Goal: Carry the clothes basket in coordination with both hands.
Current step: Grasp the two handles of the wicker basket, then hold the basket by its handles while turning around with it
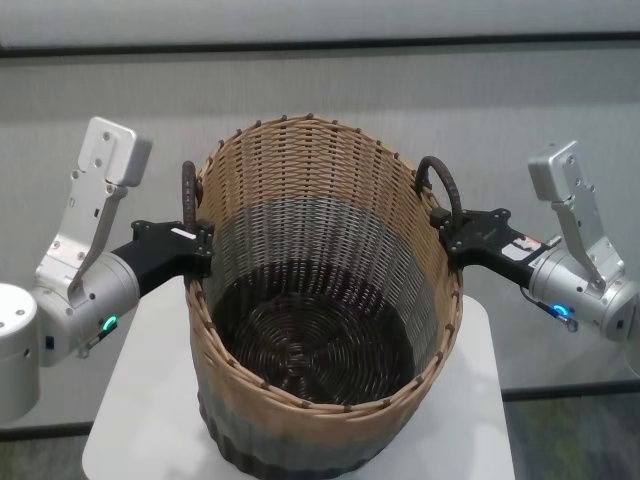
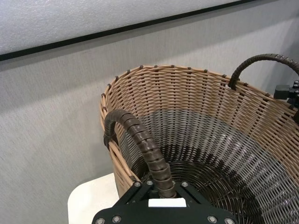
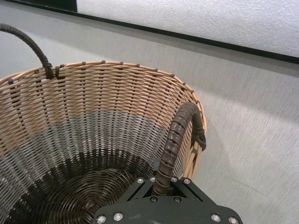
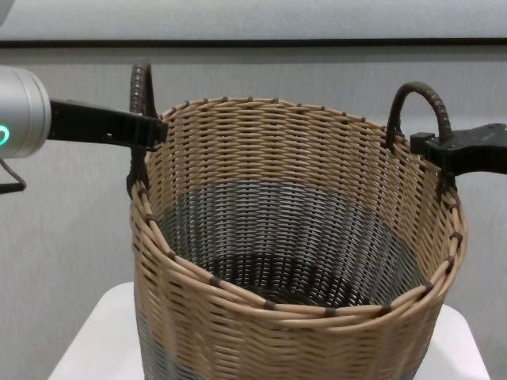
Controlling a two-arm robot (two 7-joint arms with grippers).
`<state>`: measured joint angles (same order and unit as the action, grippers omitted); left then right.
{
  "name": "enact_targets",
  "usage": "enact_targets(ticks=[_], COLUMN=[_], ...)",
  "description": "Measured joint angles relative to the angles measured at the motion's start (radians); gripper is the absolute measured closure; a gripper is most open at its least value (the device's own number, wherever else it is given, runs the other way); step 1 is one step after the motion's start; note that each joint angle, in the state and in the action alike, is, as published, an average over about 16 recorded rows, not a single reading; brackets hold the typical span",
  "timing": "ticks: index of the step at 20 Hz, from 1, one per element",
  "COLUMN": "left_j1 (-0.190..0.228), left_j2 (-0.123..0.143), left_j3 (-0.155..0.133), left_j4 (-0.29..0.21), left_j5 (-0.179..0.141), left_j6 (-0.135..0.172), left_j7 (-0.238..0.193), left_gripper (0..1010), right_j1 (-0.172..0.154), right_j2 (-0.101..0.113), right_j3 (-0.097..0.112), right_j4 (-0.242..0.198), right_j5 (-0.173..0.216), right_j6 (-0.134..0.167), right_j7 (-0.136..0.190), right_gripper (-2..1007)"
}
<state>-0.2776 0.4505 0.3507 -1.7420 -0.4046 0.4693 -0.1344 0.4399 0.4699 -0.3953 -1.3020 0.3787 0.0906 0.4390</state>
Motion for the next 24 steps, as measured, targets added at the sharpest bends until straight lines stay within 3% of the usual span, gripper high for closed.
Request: enact_targets(ticks=[6, 13, 24], left_j1=[0.000, 0.005, 0.015], left_j2=[0.000, -0.007, -0.032], left_j3=[0.000, -0.008, -0.045], left_j4=[0.000, -0.005, -0.044], left_j5=[0.000, -0.006, -0.018], left_j6=[0.000, -0.002, -0.032], left_j7=[0.000, -0.007, -0.037], left_gripper=[994, 1010, 1010], right_j1=[0.000, -0.002, -0.004], right_j2=[0.000, 0.001, 0.016], right_j3=[0.000, 0.001, 0.010], right_j4=[0.000, -0.006, -0.040], right_j5=[0.000, -0.012, -0.113], right_j6=[0.000, -0.007, -0.068], right_j7=[0.000, -0.006, -0.058], right_gripper=[998, 998, 999])
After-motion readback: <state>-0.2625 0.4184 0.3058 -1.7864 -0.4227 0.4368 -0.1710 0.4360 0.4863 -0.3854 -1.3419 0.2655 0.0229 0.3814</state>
